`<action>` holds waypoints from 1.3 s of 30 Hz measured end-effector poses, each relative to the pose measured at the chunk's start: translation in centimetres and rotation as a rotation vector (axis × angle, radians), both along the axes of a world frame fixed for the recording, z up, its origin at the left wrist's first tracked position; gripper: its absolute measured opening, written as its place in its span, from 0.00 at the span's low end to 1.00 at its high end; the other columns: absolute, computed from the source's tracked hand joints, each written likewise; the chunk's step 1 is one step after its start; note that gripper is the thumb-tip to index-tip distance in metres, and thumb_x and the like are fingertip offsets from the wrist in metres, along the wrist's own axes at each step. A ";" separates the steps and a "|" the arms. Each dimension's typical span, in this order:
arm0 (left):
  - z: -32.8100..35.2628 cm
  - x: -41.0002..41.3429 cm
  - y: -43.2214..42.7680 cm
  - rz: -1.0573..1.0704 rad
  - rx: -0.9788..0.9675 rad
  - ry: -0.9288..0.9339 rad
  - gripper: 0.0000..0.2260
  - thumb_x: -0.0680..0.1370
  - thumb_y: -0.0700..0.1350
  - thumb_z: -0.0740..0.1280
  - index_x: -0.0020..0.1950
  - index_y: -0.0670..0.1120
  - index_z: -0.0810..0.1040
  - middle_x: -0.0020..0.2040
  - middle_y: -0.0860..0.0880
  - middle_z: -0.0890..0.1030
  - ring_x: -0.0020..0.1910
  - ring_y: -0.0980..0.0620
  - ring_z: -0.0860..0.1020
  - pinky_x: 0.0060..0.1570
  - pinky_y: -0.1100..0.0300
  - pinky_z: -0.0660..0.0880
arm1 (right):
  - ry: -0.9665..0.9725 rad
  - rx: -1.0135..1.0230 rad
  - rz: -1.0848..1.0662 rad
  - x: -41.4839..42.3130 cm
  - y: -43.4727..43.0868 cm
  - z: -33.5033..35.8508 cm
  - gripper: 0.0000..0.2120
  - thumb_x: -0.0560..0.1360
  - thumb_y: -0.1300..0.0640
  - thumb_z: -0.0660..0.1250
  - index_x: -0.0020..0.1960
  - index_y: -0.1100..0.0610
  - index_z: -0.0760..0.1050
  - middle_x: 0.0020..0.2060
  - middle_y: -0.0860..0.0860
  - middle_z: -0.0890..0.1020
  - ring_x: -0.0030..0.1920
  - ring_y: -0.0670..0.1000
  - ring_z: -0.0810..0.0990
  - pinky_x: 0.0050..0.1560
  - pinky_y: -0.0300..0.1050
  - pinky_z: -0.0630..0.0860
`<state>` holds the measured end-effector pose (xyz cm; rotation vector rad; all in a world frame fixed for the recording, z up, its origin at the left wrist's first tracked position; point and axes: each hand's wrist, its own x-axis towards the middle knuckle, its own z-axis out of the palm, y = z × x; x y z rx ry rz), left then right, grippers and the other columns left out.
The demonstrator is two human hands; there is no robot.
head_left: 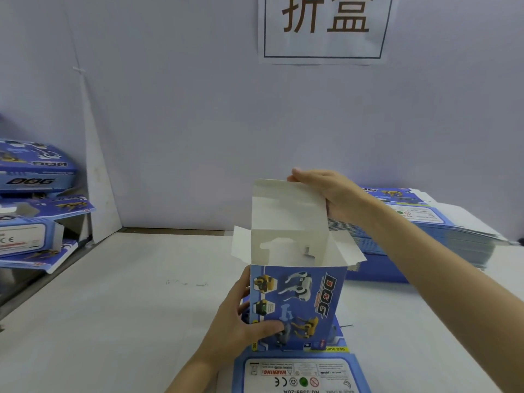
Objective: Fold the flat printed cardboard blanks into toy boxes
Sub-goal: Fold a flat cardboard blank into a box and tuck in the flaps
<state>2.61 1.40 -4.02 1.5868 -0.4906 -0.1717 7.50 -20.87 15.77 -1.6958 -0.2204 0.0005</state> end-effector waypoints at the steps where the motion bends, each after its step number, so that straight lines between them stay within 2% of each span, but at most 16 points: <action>1: 0.0 0.0 0.0 -0.003 -0.006 0.005 0.43 0.61 0.54 0.80 0.72 0.52 0.65 0.58 0.59 0.81 0.55 0.58 0.80 0.43 0.66 0.79 | 0.001 -0.025 0.002 -0.1 0.2 0.0 0.10 0.67 0.48 0.74 0.44 0.52 0.85 0.40 0.51 0.86 0.38 0.49 0.85 0.36 0.43 0.81; 4: 0.1 -0.3 -0.1 -0.022 -0.021 0.015 0.40 0.63 0.52 0.80 0.71 0.53 0.65 0.57 0.60 0.81 0.55 0.59 0.80 0.42 0.65 0.79 | -0.002 -0.091 -0.028 -0.3 0.4 -0.4 0.08 0.70 0.59 0.75 0.46 0.49 0.84 0.40 0.50 0.86 0.37 0.48 0.85 0.36 0.42 0.81; 7: 0.0 -0.5 -0.1 -0.044 -0.036 0.008 0.41 0.63 0.54 0.80 0.71 0.55 0.64 0.58 0.59 0.80 0.56 0.57 0.81 0.43 0.63 0.80 | -0.060 -0.156 -0.133 -0.7 0.8 -1.0 0.07 0.70 0.59 0.75 0.42 0.47 0.85 0.42 0.50 0.86 0.39 0.48 0.85 0.41 0.43 0.82; 9: -0.1 -0.5 -0.2 -0.085 -0.036 0.002 0.40 0.65 0.52 0.80 0.72 0.55 0.62 0.59 0.58 0.80 0.57 0.54 0.81 0.44 0.62 0.80 | -0.140 -0.239 -0.184 -1.2 1.2 -0.9 0.06 0.72 0.54 0.74 0.47 0.46 0.83 0.46 0.49 0.85 0.43 0.47 0.84 0.45 0.41 0.80; 11: -0.3 -0.5 -0.1 -0.098 -0.021 -0.025 0.40 0.65 0.52 0.80 0.71 0.56 0.62 0.59 0.58 0.81 0.56 0.53 0.81 0.45 0.61 0.80 | -0.251 -0.280 -0.245 -2.0 1.0 -0.2 0.11 0.75 0.51 0.70 0.57 0.48 0.80 0.50 0.48 0.84 0.48 0.45 0.82 0.49 0.39 0.77; 13: 0.0 -0.5 -0.2 -0.041 -0.049 -0.002 0.38 0.64 0.54 0.80 0.69 0.59 0.65 0.55 0.56 0.83 0.52 0.52 0.83 0.43 0.59 0.81 | -0.352 -0.159 -0.359 -3.1 0.2 0.5 0.15 0.78 0.52 0.65 0.64 0.52 0.75 0.54 0.48 0.81 0.54 0.46 0.80 0.55 0.40 0.74; 15: 1.0 -0.6 -0.4 0.058 -0.120 0.026 0.32 0.65 0.54 0.76 0.67 0.59 0.69 0.50 0.52 0.85 0.47 0.49 0.84 0.43 0.58 0.80 | -0.438 -0.035 -0.522 -4.9 -0.8 0.1 0.14 0.80 0.52 0.62 0.65 0.51 0.73 0.59 0.48 0.78 0.60 0.48 0.77 0.61 0.45 0.73; 17: 3.2 -0.2 -0.7 0.152 -0.196 -0.033 0.19 0.69 0.53 0.69 0.60 0.53 0.76 0.43 0.51 0.85 0.41 0.53 0.83 0.39 0.63 0.79 | -0.470 -0.022 -0.608 -6.8 -1.0 -1.5 0.13 0.80 0.51 0.62 0.64 0.48 0.72 0.61 0.49 0.78 0.60 0.47 0.77 0.63 0.49 0.73; 19: 6.5 0.0 -1.4 0.159 -0.309 -0.093 0.14 0.72 0.52 0.66 0.53 0.47 0.78 0.38 0.49 0.84 0.37 0.53 0.82 0.38 0.65 0.78 | -0.435 -0.056 -0.520 -8.4 -0.4 -3.2 0.19 0.77 0.45 0.64 0.67 0.44 0.70 0.63 0.47 0.76 0.58 0.40 0.76 0.58 0.41 0.73; 21: 9.8 -0.2 -2.2 0.125 -0.339 -0.149 0.17 0.72 0.54 0.65 0.52 0.42 0.78 0.38 0.46 0.83 0.38 0.51 0.81 0.40 0.63 0.78 | -0.379 -0.092 -0.332 -9.6 0.8 -4.1 0.28 0.73 0.38 0.62 0.72 0.39 0.64 0.66 0.40 0.72 0.61 0.34 0.72 0.58 0.35 0.69; 24: 12.5 -0.8 -3.0 0.093 -0.367 -0.209 0.22 0.72 0.58 0.64 0.55 0.42 0.77 0.39 0.45 0.82 0.39 0.51 0.81 0.39 0.65 0.76 | -0.434 -0.033 -0.155 -10.3 2.5 -4.5 0.33 0.73 0.45 0.66 0.76 0.43 0.59 0.65 0.40 0.76 0.63 0.42 0.76 0.59 0.38 0.76; 27: 13.0 -1.5 -3.2 0.201 -0.400 -0.223 0.24 0.70 0.61 0.64 0.52 0.42 0.79 0.37 0.47 0.82 0.35 0.55 0.80 0.33 0.68 0.74 | -0.480 0.071 -0.160 -10.6 3.1 -4.6 0.34 0.72 0.52 0.69 0.75 0.44 0.61 0.62 0.45 0.79 0.61 0.48 0.79 0.51 0.37 0.79; 31: 13.1 -1.9 -3.2 0.342 -0.300 -0.348 0.21 0.74 0.58 0.62 0.43 0.40 0.81 0.32 0.45 0.81 0.31 0.48 0.78 0.33 0.58 0.76 | -0.436 0.045 -0.239 -10.6 3.1 -5.0 0.37 0.68 0.44 0.69 0.74 0.37 0.58 0.68 0.44 0.73 0.65 0.47 0.76 0.61 0.47 0.77; 32: 13.2 -2.0 -3.0 0.357 -0.278 -0.356 0.20 0.74 0.59 0.62 0.43 0.42 0.81 0.32 0.45 0.81 0.33 0.46 0.79 0.35 0.55 0.78 | -0.426 0.046 -0.229 -10.6 3.1 -5.1 0.37 0.68 0.44 0.69 0.73 0.35 0.58 0.68 0.43 0.73 0.64 0.46 0.76 0.60 0.47 0.78; 36: 13.6 -1.8 -2.4 0.345 -0.240 -0.302 0.19 0.69 0.63 0.64 0.44 0.48 0.79 0.32 0.52 0.81 0.33 0.56 0.79 0.33 0.66 0.76 | -0.456 0.082 -0.177 -10.7 2.9 -5.2 0.36 0.70 0.49 0.69 0.73 0.36 0.58 0.61 0.37 0.78 0.58 0.42 0.80 0.49 0.35 0.78; 39: 13.3 -1.8 -2.4 0.385 -0.245 -0.348 0.21 0.72 0.61 0.62 0.43 0.43 0.80 0.32 0.47 0.81 0.31 0.50 0.78 0.32 0.61 0.75 | -0.456 0.078 -0.191 -10.7 3.0 -5.1 0.36 0.69 0.48 0.70 0.73 0.35 0.59 0.65 0.40 0.75 0.61 0.42 0.78 0.49 0.35 0.78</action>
